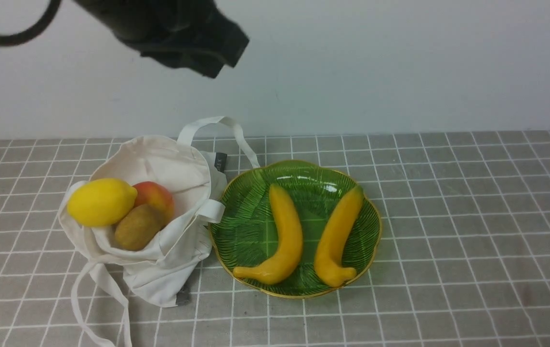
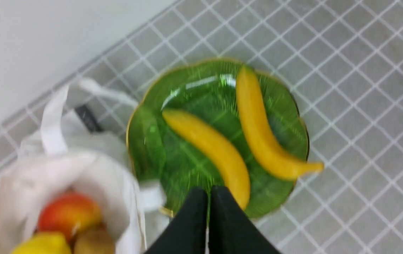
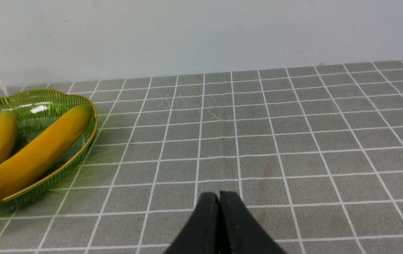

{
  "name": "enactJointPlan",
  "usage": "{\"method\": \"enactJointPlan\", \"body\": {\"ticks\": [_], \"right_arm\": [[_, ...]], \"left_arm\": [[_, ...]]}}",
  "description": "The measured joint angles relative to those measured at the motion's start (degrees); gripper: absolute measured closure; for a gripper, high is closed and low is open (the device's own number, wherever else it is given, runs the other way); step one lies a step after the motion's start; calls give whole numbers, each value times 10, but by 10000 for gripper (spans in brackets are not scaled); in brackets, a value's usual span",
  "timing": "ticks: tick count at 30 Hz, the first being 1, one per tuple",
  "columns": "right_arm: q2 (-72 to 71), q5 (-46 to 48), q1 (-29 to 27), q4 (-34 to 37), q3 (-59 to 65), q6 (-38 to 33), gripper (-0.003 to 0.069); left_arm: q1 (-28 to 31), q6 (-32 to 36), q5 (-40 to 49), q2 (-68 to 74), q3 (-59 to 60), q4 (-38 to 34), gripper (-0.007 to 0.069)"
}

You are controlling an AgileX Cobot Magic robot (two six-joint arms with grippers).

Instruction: Take the fruit out of the bag on the grey coffee tablecloth and place them on the plate.

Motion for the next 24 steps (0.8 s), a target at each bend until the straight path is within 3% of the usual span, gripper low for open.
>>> {"method": "enactJointPlan", "body": {"ticks": [6,8,9,17,24], "right_arm": [[0,0,0,0,0,0,673],[0,0,0,0,0,0,673],[0,0,0,0,0,0,673],[0,0,0,0,0,0,673],[0,0,0,0,0,0,673]], "left_arm": [[0,-16,-23,-162,220,1,632],[0,-32,-96,-262,351,-5,632],[0,-33,-96,-270,362,-5,632],[0,-45,-480,-584,793,-33,632],[0,-67,-586,-662,871,-33,632]]}}
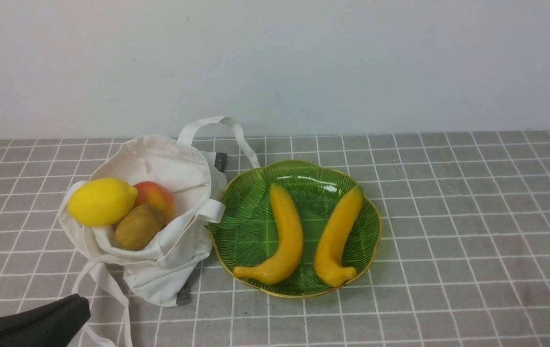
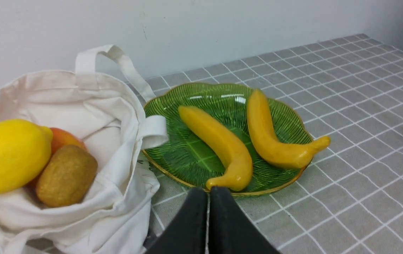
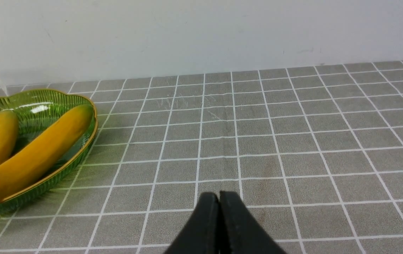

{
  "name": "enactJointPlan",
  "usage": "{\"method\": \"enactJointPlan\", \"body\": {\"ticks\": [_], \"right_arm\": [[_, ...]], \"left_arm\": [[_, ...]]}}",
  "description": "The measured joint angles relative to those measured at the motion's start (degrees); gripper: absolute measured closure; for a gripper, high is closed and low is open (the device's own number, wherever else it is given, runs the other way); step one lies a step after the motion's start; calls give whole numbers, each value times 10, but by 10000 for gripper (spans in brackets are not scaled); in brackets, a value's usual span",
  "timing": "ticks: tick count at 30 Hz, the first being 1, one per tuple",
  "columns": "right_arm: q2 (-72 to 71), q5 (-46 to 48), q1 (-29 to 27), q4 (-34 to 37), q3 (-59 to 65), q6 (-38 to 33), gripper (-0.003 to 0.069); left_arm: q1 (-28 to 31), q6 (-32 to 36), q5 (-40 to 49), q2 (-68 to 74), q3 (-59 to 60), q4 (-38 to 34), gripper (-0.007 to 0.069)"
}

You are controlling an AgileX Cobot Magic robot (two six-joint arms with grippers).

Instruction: Take the fruit out of the bag on the grey coffee tablecloth and place them on the plate.

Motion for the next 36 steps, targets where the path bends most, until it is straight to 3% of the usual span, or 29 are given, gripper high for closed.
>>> {"method": "enactJointPlan", "body": {"ticks": [26,29,36], "right_arm": [[0,0,0,0,0,0,673],[0,0,0,0,0,0,673],[0,0,0,0,0,0,673]], "left_arm": [[9,23,-6,-19,29,0,632],[40,26,-5,-54,59,3,632],[191,27,-5,-162,132,53,632]]}}
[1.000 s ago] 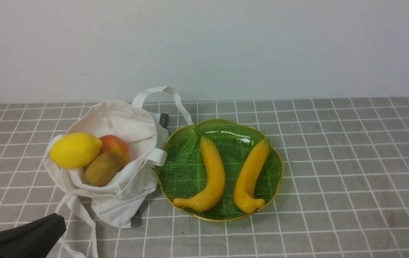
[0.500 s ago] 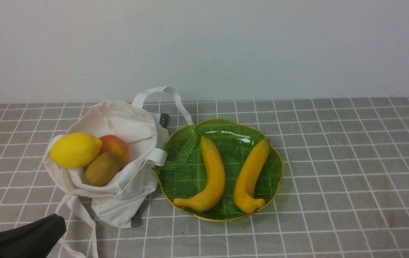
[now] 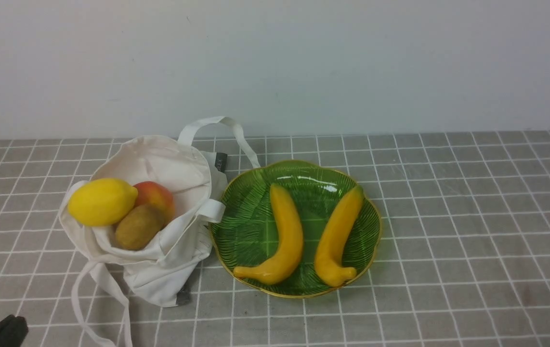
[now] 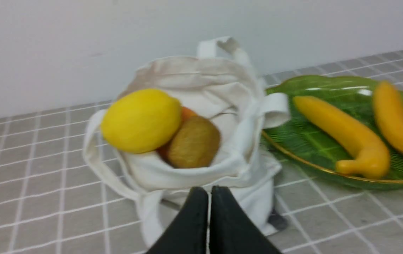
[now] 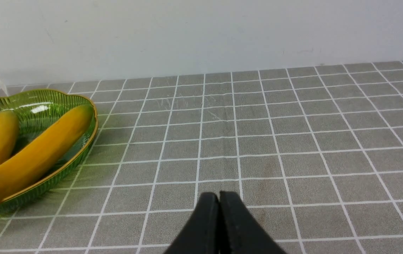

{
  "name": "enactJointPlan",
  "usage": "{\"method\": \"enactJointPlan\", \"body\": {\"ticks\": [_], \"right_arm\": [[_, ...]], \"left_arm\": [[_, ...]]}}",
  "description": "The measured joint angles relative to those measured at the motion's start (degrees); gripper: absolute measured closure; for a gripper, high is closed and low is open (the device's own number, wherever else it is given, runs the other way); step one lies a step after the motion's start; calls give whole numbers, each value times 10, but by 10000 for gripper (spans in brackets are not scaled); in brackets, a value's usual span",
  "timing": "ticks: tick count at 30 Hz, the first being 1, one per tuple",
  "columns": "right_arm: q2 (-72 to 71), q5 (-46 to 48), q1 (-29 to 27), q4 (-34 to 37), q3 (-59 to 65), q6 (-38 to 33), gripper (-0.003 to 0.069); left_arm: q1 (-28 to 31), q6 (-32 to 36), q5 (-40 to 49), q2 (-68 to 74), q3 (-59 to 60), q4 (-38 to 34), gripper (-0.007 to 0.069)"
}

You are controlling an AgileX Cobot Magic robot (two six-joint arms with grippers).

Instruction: Take the fruit out of the bag on the grey coffee tablecloth and place them on the plate.

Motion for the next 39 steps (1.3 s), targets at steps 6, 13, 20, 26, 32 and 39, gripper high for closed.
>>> {"method": "enactJointPlan", "body": {"ticks": [6,13,20,26,32,39], "right_arm": [[0,0,0,0,0,0,673],[0,0,0,0,0,0,673],[0,0,0,0,0,0,673],[0,0,0,0,0,0,673],[0,0,0,0,0,0,673],[0,0,0,0,0,0,673]], "left_arm": [[79,0,13,-19,14,5,632],[69,0,77,-19,15,5,632],[66,0,86,-19,15,5,632],[66,0,86,-19,15,5,632],[66,0,86,-19,15,5,632],[66,0,86,-19,15,5,632]]}}
